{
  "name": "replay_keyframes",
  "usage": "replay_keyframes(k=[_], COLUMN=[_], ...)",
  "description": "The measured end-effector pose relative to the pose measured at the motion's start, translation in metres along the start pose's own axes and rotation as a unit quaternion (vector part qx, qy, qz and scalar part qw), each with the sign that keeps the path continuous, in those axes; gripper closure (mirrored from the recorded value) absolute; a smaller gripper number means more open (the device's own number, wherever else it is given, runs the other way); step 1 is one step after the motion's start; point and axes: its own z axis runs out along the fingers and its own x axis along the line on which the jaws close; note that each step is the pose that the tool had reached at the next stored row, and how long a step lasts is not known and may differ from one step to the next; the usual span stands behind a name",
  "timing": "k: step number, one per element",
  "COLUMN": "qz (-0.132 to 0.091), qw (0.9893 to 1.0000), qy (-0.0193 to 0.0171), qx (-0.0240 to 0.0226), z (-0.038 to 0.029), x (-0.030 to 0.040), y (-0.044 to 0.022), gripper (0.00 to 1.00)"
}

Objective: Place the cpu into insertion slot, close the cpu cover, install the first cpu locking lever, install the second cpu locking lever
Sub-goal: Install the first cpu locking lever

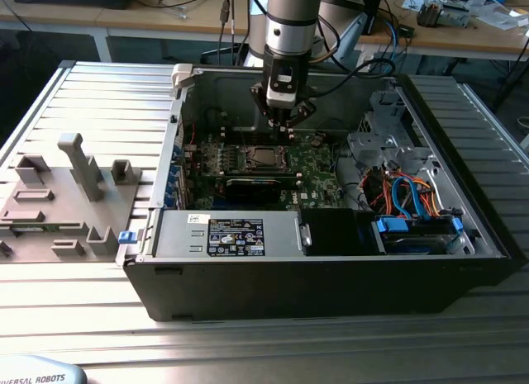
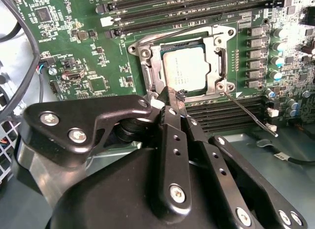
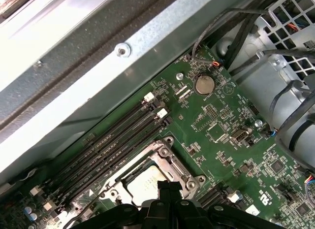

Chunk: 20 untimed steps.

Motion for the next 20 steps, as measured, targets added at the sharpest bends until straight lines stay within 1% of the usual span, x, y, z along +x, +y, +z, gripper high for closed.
replay_keyframes(k=[7,20], qz=[-0.007,-0.032], qw=[1.0000,0.9995], qy=[0.0011,0.0003], qx=[-0.0018,-0.0027], z=[0.0000,0.0000], x=[0.0000,0.0000], y=[0.0000,0.0000], gripper=[0.89,0.89])
